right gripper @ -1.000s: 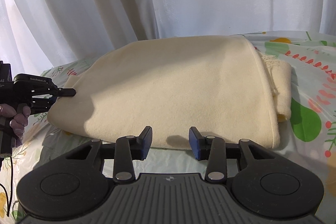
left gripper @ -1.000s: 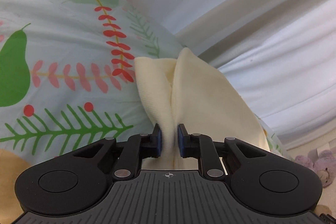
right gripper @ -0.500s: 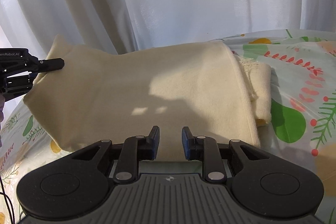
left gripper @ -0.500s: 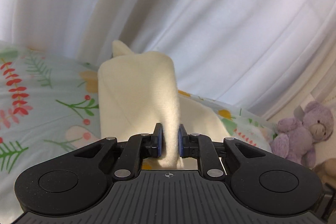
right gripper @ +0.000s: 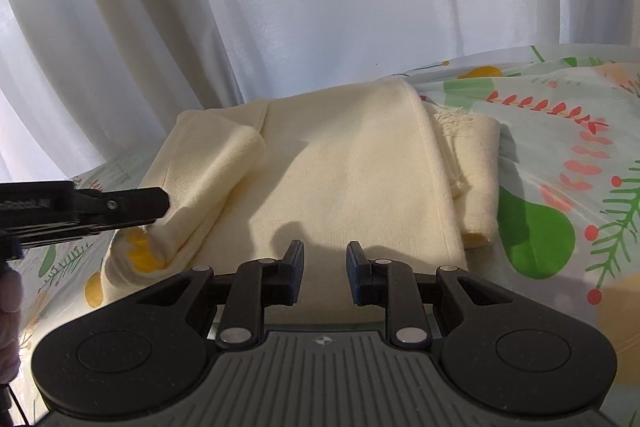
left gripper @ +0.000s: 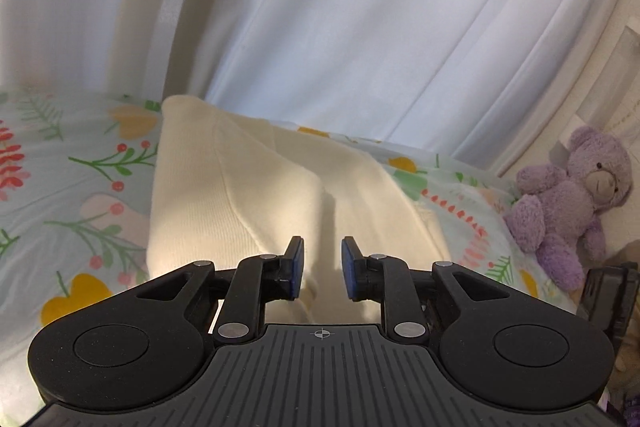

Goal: Fold small clothes

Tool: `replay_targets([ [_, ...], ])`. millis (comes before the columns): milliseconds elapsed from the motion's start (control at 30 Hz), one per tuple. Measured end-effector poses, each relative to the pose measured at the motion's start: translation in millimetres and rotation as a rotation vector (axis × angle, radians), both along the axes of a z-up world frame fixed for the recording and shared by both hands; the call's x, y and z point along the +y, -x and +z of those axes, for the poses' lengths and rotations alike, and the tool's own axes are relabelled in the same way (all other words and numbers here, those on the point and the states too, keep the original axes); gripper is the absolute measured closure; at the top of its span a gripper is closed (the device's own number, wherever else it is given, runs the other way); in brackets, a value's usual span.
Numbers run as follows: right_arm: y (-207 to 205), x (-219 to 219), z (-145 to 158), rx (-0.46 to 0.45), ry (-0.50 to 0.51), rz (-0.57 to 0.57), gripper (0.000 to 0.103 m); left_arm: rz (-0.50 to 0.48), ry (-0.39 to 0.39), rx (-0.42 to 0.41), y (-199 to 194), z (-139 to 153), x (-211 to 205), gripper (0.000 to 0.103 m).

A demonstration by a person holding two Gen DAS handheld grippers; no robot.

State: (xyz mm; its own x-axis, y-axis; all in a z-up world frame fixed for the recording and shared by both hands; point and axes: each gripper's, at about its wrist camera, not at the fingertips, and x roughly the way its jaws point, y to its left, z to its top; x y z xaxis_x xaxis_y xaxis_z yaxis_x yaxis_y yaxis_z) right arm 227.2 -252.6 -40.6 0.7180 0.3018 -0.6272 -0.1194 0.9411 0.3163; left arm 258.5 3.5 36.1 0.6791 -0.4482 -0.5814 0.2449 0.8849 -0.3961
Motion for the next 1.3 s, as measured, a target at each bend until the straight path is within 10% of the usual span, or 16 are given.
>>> replay_targets([
  [200,-9,3,-3,-0.006,-0.010,0.008,0.080,0.109,-0.115,0.046,-9,-21,14,0.079],
  [400,-19,14,-1,0.016,-0.032,0.061,0.079,0.041,-0.029,0.121,-6,-56,17,0.079],
  [700,-64,20,3,0.114,-0.336,0.171,0.058,0.217,-0.002,0.094,9,-30,62,0.061],
  [933,-94,37,-22,0.214,-0.495,0.171,0.059,0.275,0.003,0.170,-7,-51,77,0.061],
  [1300,-102,51,-24,0.227,-0.470,0.191,0.075,0.254,0.033,0.176,-9,-58,76,0.062],
])
